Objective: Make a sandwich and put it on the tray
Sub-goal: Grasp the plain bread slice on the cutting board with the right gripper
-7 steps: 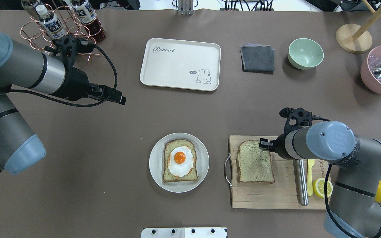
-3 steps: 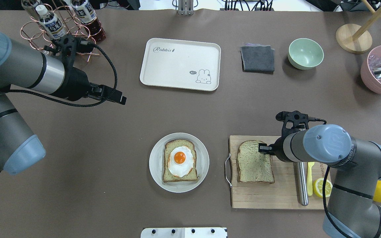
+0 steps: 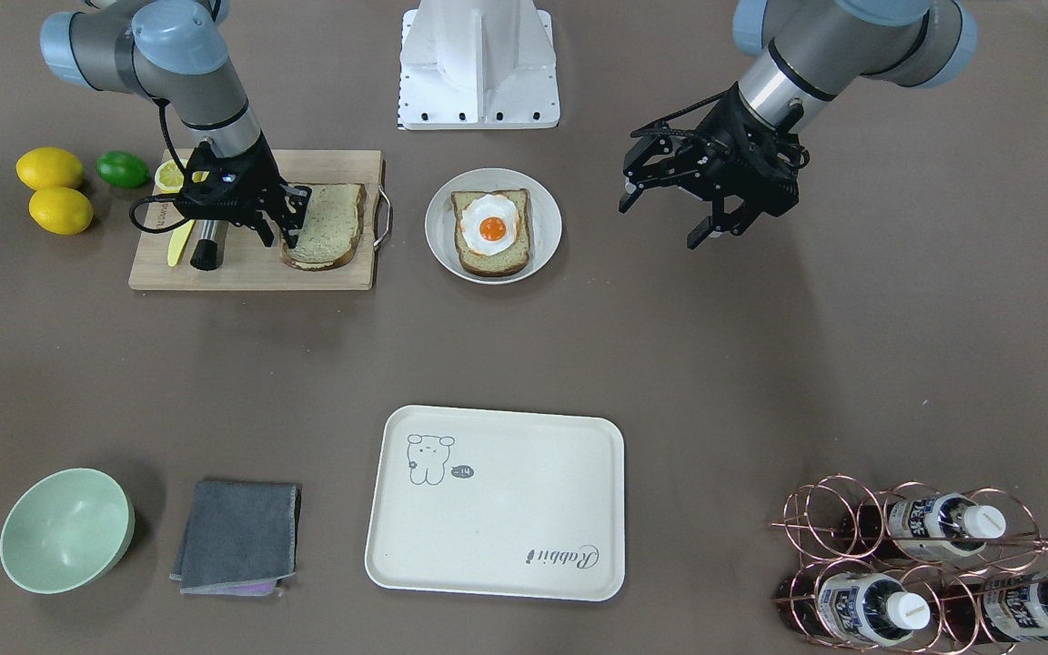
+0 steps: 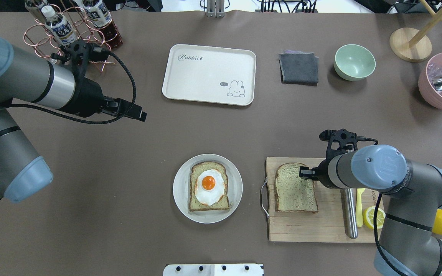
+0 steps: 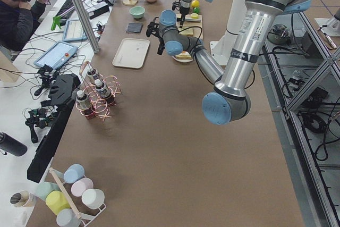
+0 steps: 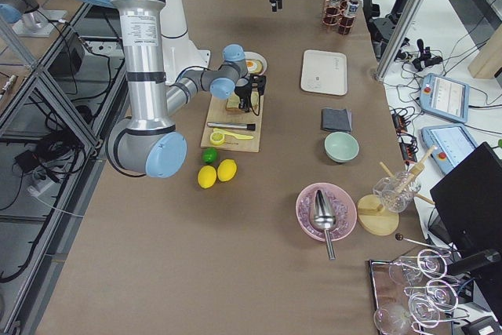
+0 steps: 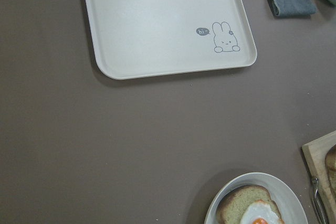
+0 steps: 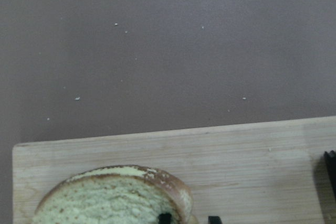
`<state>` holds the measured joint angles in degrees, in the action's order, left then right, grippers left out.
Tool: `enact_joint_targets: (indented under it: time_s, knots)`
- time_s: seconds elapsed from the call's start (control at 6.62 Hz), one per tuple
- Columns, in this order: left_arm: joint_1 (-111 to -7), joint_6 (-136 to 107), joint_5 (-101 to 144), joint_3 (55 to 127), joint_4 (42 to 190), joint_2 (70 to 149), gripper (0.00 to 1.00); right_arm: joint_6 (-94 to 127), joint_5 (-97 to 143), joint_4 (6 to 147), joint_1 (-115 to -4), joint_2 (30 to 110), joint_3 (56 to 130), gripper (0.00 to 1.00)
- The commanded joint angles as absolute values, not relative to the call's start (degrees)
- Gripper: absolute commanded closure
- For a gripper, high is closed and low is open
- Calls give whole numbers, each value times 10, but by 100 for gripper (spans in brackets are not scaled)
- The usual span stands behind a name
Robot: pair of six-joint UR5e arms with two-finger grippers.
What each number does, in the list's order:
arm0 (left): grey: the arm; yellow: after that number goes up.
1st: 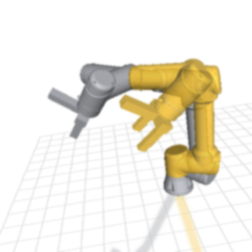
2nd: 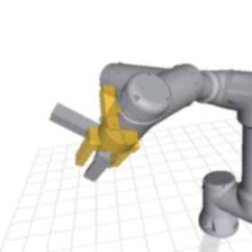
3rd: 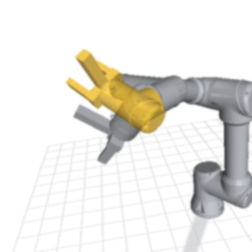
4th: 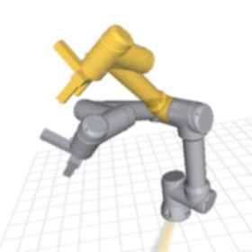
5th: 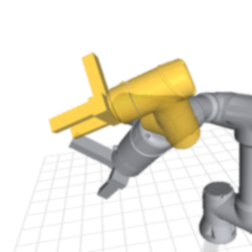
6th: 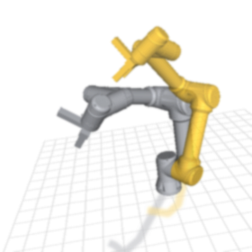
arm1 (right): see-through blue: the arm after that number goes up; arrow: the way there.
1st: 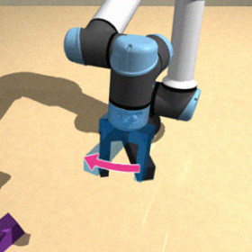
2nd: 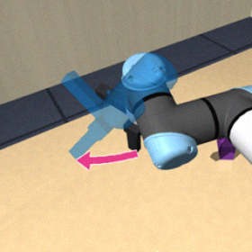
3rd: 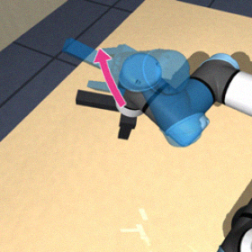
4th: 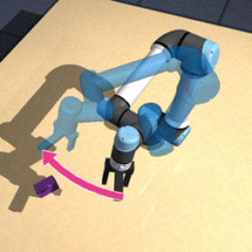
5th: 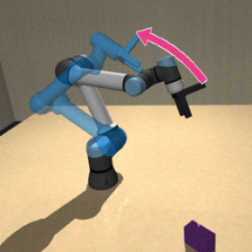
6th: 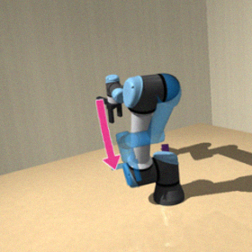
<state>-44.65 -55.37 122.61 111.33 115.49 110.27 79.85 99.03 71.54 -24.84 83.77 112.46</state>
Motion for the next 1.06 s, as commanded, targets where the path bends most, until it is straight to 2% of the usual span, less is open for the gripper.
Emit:
enact_joint_targets:
  time_s: [0.0,0.45,0.91]
  knots:
    - [-446,-554,1226,1113,1155,1103,0,803,989,716,-249,833,1124,100]
    - [-446,-554,1226,1113,1155,1103,0,803,996,716,-264,833,1143,100]
    - [-446,-554,1227,1112,1155,1103,0,797,1085,716,-343,834,1171,100]
